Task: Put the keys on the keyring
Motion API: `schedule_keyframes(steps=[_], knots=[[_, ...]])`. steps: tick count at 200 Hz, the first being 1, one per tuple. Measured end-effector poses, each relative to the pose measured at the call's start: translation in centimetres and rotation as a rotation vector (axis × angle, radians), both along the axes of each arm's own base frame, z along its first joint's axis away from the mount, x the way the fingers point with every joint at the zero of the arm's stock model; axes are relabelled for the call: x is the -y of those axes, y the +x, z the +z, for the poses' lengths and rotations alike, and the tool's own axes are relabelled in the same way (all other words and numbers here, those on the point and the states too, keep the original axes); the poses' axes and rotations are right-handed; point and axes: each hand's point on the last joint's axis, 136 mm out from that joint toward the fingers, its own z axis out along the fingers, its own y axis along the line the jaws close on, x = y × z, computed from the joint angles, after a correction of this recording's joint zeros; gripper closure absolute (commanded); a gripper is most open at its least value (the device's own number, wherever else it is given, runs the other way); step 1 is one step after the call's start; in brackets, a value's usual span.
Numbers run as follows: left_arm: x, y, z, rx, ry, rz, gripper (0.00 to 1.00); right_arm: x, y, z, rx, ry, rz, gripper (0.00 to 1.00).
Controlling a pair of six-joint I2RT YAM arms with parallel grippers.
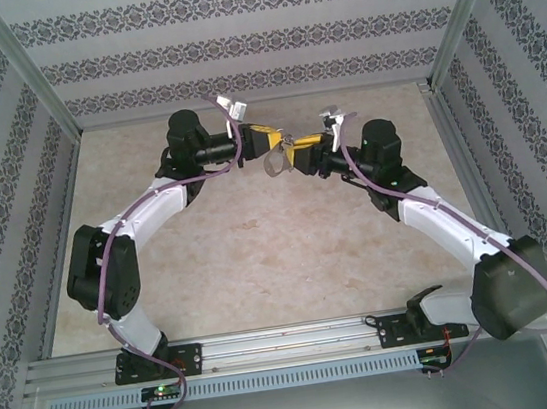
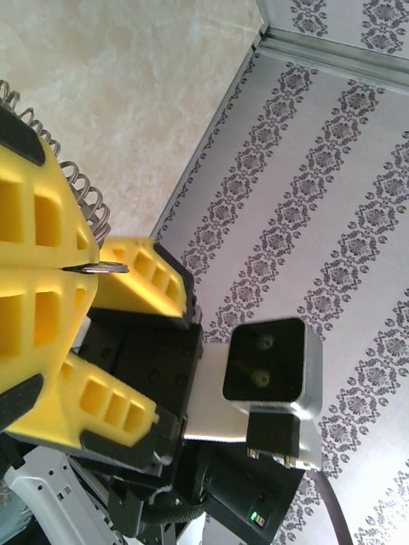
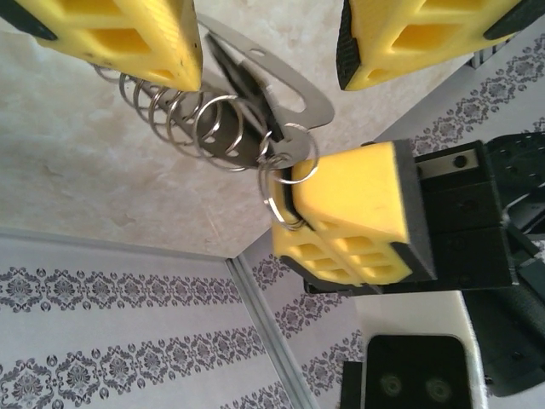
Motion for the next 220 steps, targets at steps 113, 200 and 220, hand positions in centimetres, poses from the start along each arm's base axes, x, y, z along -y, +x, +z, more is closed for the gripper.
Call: schedule_keyframes(steps=[113, 200, 220], knots=[[-0.1, 0.4, -0.5, -0.02, 0.018, 0.026, 1.0, -1.3, 0.1, -1.0, -0.03, 0.008, 0.046, 0.76], [-0.1, 0.6, -0.6, -0.012, 0.024, 0.043, 1.0, -1.4, -0.1, -0.4, -0.034, 0.029, 0.063, 1.0], [-0.1, 0.7, -0.5, -0.01, 0.023, 0.047, 1.0, -1.4, -0.1, -0.4, -0.032, 0.029, 0.063, 1.0]])
